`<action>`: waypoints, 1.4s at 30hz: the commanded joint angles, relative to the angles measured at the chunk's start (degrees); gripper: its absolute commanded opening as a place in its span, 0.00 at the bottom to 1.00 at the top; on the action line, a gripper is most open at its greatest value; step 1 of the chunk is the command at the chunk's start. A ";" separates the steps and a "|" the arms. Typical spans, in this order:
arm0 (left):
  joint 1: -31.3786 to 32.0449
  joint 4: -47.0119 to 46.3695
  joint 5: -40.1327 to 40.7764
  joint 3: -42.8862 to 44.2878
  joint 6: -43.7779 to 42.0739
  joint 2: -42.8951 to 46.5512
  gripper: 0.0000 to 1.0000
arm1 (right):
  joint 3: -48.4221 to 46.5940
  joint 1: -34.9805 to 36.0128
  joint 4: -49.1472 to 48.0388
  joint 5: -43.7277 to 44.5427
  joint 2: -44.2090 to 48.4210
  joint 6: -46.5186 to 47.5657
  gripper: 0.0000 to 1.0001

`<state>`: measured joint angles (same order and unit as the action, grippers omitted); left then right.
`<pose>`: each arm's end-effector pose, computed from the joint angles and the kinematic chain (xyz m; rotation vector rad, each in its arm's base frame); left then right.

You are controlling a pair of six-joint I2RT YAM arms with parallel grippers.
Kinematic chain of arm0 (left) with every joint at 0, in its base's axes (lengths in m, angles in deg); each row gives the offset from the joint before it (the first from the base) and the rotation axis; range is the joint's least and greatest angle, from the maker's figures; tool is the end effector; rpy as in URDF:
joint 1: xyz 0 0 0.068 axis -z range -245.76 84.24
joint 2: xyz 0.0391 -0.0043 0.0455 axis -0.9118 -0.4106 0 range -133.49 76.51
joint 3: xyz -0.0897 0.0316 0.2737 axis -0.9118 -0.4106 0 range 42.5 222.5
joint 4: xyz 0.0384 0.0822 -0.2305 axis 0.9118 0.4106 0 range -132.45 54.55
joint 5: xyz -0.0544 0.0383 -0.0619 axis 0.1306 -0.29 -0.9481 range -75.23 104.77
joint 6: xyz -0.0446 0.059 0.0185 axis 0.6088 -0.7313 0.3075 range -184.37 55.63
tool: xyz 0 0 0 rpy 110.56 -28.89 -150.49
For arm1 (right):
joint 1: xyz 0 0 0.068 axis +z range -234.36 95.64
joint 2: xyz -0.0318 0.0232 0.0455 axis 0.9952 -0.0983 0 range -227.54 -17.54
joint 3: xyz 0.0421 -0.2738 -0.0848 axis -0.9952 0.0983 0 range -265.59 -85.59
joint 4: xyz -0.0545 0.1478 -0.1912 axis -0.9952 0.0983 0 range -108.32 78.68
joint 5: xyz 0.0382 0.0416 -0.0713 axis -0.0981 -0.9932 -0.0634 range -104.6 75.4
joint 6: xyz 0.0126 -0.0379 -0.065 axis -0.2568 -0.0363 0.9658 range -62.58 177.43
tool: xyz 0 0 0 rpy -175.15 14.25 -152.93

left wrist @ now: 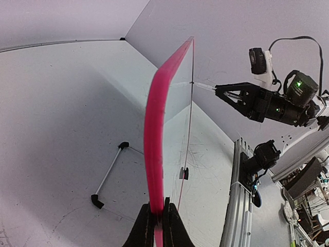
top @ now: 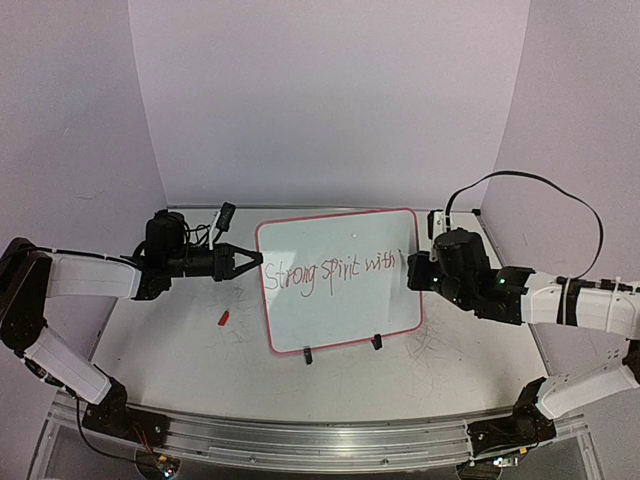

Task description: Write a sentence on the whiteboard

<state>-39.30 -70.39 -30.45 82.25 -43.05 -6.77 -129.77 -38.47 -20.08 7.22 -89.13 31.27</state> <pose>0.2575 -0.1794 0.2458 0.6751 1.8436 -1.2882 0.2149 0.1872 0.2697 -0.1034 2.0069 0.4273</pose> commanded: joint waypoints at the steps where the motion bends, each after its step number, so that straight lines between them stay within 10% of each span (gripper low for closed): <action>1: 1.15 2.71 0.36 1.50 -1.90 0.02 0.00 | -1.08 -0.23 -0.83 0.49 -1.26 0.31 0.00; 42: 1.17 2.90 0.73 1.19 -2.33 0.14 0.00 | 1.14 -0.20 0.66 -1.92 -0.19 -0.24 0.00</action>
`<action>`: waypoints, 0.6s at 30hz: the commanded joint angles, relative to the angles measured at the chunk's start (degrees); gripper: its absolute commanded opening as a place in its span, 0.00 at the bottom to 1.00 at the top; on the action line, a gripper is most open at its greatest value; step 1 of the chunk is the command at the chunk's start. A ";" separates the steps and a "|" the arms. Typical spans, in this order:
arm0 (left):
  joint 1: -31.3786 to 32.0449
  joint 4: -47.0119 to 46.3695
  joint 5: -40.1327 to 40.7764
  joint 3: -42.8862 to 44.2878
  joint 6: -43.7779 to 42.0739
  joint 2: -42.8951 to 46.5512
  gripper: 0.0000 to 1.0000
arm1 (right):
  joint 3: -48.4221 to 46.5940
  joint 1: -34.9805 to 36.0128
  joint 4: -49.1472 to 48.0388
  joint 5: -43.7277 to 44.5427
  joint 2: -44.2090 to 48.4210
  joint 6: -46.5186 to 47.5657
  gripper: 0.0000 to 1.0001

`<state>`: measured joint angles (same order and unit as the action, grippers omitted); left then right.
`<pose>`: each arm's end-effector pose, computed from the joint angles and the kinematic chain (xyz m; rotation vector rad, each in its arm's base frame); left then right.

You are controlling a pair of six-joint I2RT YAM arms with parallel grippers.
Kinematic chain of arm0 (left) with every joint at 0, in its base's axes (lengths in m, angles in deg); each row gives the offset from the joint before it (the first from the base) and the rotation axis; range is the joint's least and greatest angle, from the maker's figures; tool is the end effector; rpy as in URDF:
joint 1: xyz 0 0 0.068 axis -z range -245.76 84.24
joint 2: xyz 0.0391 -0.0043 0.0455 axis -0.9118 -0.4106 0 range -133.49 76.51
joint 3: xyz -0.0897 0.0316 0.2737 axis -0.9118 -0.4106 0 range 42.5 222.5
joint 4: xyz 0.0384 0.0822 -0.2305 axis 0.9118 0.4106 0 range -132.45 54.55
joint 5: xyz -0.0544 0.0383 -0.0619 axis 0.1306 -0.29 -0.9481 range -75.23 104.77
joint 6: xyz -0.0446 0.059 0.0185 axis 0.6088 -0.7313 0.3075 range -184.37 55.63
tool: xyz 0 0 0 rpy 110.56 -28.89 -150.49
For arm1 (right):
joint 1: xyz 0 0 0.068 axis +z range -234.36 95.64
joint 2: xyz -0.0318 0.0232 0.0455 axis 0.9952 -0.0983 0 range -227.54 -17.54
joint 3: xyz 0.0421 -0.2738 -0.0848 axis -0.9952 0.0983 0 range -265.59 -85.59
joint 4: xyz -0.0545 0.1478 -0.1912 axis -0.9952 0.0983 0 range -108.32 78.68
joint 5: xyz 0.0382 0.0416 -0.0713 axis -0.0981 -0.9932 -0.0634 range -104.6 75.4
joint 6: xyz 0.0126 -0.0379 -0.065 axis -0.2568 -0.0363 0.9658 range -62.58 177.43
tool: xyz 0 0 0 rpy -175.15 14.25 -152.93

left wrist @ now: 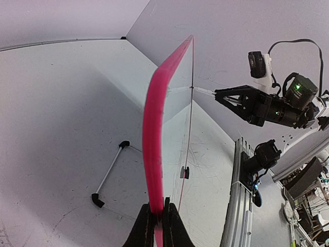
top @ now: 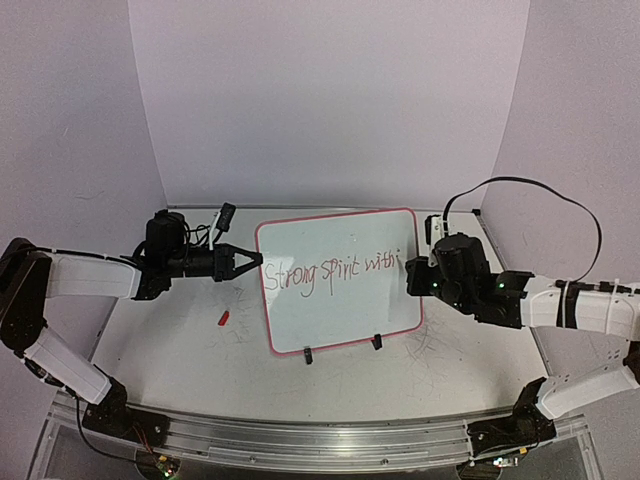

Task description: Write a sentence on the whiteboard

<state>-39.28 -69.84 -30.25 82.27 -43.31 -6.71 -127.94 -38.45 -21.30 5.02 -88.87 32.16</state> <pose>0.2573 -0.1792 0.2451 0.6746 1.8504 -1.2834 0.2116 0.1872 0.2619 -0.1466 2.0195 0.4492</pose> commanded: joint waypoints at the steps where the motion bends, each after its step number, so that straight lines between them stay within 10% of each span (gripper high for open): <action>1: 1.14 2.35 0.54 1.18 -2.07 0.04 0.00 | -0.43 -0.17 2.36 -0.04 -0.37 -1.41 0.00; 18: 1.14 2.44 0.54 1.33 -1.90 0.21 0.00 | 1.45 1.33 4.99 -1.23 1.54 -4.33 0.00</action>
<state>-39.28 -69.82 -30.23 82.27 -43.31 -6.71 -126.69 -37.20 -18.14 3.76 -88.15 28.72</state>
